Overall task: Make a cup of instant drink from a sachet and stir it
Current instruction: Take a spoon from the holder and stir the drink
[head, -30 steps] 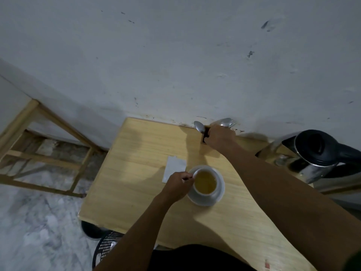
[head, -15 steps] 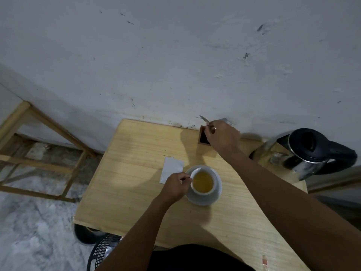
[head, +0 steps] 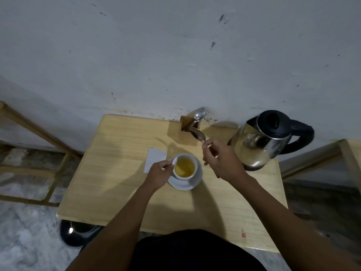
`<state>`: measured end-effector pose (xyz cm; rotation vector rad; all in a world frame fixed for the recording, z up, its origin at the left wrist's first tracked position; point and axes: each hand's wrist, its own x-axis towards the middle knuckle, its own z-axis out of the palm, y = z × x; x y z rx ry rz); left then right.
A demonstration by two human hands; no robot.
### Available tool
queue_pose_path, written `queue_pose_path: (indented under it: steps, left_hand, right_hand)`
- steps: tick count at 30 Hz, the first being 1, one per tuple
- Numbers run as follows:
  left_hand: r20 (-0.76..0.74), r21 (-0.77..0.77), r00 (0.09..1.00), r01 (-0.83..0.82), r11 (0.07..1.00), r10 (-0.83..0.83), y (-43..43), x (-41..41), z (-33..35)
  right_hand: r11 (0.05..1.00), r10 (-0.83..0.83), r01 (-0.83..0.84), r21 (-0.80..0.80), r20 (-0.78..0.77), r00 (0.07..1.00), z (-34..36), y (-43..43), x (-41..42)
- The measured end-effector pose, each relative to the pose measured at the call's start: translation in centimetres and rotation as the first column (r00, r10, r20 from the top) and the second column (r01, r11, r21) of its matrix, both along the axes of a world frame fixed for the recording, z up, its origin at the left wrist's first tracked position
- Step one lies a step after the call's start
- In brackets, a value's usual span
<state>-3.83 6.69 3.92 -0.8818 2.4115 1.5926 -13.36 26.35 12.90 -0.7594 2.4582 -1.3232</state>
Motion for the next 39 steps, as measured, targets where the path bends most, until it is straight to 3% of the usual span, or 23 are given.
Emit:
queue_pose_path:
  steps: [4,10,16,21,28,39]
  left_hand:
    - [-0.001,-0.003,1.000,-0.022,1.000,0.022,0.1,0.1,0.2]
    - [0.002,-0.017,1.000,-0.029,0.999,0.029,0.3,0.2,0.3]
    - [-0.018,-0.023,1.000,-0.026,0.999,0.026,0.6,0.2,0.7]
    - [0.000,-0.007,1.000,-0.021,1.000,0.021,0.3,0.1,0.5]
    - [0.011,0.003,1.000,-0.006,1.000,0.006,-0.1,0.0,0.3]
    - [0.030,0.004,1.000,-0.008,1.000,0.008,-0.2,-0.3,-0.1]
  right_hand:
    - [0.987,-0.007,0.006,0.162,0.008,1.000,-2.0,1.3,0.8]
    - [0.931,0.013,-0.086,0.354,0.203,0.979,-3.5,1.8,2.0]
    - [0.807,0.127,-0.099,0.582,-0.007,0.992,-3.0,1.6,2.6]
    - [0.695,0.175,-0.130,0.707,0.009,0.984,-2.7,0.1,2.5]
    - [0.502,0.418,-0.081,0.861,-0.159,0.894,-0.8,-1.5,1.7]
    - [0.443,0.578,-0.134,0.887,-0.168,0.798,0.3,-4.4,0.8]
